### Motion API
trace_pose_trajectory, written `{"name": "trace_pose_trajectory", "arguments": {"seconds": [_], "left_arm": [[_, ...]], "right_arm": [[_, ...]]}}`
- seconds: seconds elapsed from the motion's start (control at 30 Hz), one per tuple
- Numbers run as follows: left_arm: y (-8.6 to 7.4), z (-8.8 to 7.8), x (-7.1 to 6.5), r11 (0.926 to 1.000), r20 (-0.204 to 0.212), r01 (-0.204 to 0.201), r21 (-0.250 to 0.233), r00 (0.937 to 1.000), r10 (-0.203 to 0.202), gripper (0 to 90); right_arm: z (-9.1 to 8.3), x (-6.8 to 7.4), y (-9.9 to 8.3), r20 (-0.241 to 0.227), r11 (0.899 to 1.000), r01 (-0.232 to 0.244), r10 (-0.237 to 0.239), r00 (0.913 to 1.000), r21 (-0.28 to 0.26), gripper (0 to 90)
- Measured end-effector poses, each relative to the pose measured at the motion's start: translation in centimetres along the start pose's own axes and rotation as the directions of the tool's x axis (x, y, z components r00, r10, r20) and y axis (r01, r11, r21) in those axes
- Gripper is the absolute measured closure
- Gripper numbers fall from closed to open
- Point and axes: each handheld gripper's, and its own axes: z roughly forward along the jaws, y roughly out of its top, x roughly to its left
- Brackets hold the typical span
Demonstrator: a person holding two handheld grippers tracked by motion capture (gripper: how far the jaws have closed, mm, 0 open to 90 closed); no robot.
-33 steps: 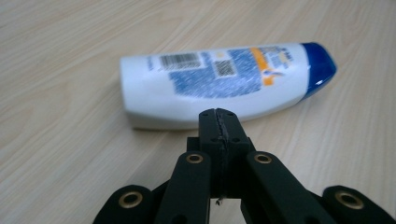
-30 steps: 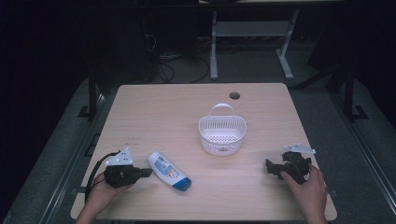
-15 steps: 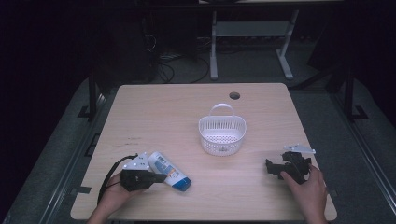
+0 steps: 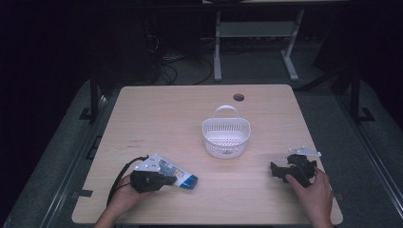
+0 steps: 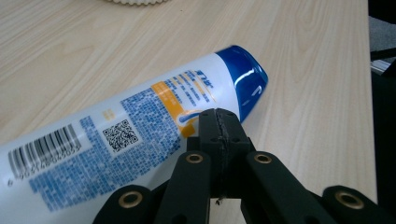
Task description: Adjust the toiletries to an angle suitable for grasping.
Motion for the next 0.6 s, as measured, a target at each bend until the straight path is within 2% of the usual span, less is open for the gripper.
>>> {"name": "trace_pose_trajectory", "arguments": {"seconds": [0.6], "left_arm": [[2.0,1.6,1.1,0.9998,-0.024,-0.006,0.019,0.9997,0.006,90.0]], "right_arm": [[0.0,0.0,0.0,0.000,1.000,0.000,0.000,1.0000,0.000,0.0]]}}
